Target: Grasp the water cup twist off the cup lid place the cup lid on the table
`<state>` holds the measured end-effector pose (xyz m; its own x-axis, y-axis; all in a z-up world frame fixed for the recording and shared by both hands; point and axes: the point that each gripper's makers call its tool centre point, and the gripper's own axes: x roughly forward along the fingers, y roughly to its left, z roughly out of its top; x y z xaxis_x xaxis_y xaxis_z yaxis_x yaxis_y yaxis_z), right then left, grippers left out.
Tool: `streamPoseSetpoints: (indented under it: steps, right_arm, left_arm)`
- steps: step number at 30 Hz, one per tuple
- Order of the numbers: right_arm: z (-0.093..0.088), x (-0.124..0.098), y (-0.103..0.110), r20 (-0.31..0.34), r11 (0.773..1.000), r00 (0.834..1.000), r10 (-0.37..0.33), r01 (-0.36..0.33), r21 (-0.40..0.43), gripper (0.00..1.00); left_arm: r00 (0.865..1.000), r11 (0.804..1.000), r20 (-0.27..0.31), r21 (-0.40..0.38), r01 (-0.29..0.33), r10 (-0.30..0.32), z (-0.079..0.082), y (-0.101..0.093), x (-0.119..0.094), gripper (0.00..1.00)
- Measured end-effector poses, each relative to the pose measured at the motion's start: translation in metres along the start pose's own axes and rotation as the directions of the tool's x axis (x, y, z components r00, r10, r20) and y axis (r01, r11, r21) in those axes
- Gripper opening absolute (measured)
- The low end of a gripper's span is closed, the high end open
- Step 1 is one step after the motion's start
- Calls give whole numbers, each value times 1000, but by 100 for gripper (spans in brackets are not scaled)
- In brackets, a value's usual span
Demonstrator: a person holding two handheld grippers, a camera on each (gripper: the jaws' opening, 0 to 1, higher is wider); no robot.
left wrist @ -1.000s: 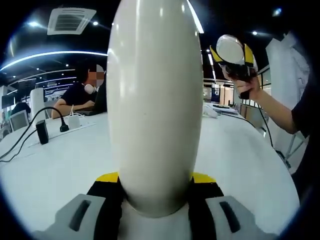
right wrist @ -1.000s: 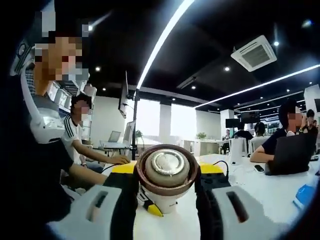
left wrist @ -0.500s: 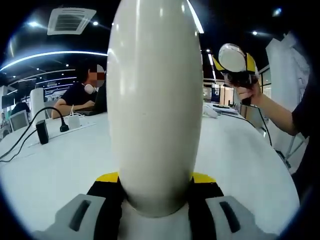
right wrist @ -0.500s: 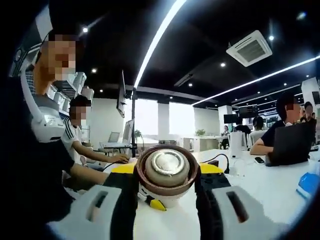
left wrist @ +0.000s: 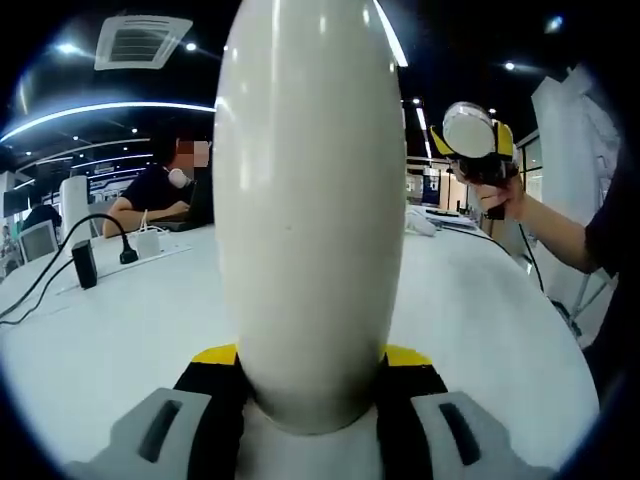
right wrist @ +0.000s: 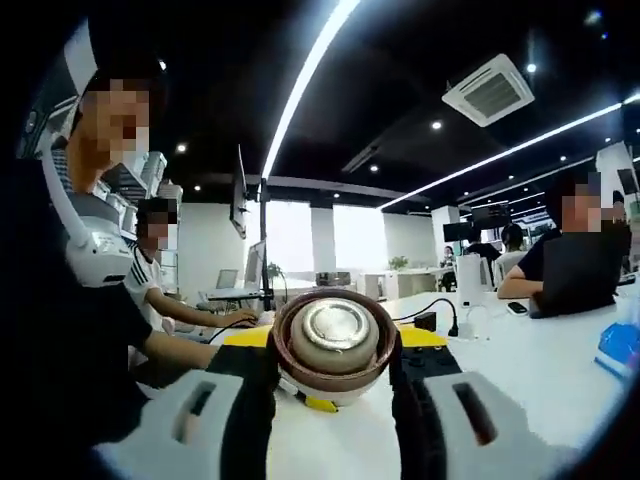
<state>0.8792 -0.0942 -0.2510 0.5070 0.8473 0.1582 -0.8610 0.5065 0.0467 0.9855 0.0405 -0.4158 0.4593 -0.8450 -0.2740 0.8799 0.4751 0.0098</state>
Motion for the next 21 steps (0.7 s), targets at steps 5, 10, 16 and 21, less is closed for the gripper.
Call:
streamPoseSetpoints:
  steps: [5, 10, 16, 21]
  right_arm:
    - [-9, -7, -1, -15, 1000, 1000, -17, 18, 11, 46]
    - [-16, -13, -2, -15, 999, 999, -30, 31, 35, 46]
    - [-25, -18, -3, -22, 998, 999, -44, 46, 53, 46]
    - [-35, -22, -3, -39, 997, 998, -49, 51, 65, 46]
  left_arm:
    - [1000, 1000, 0, 0, -1, 1, 0, 1, 0, 52]
    - [1000, 1000, 0, 0, -2, 2, 0, 1, 0, 52]
    - [1000, 1000, 0, 0, -2, 2, 0, 0, 1, 52]
    - [1000, 1000, 0, 0, -3, 3, 0, 0, 0, 52]
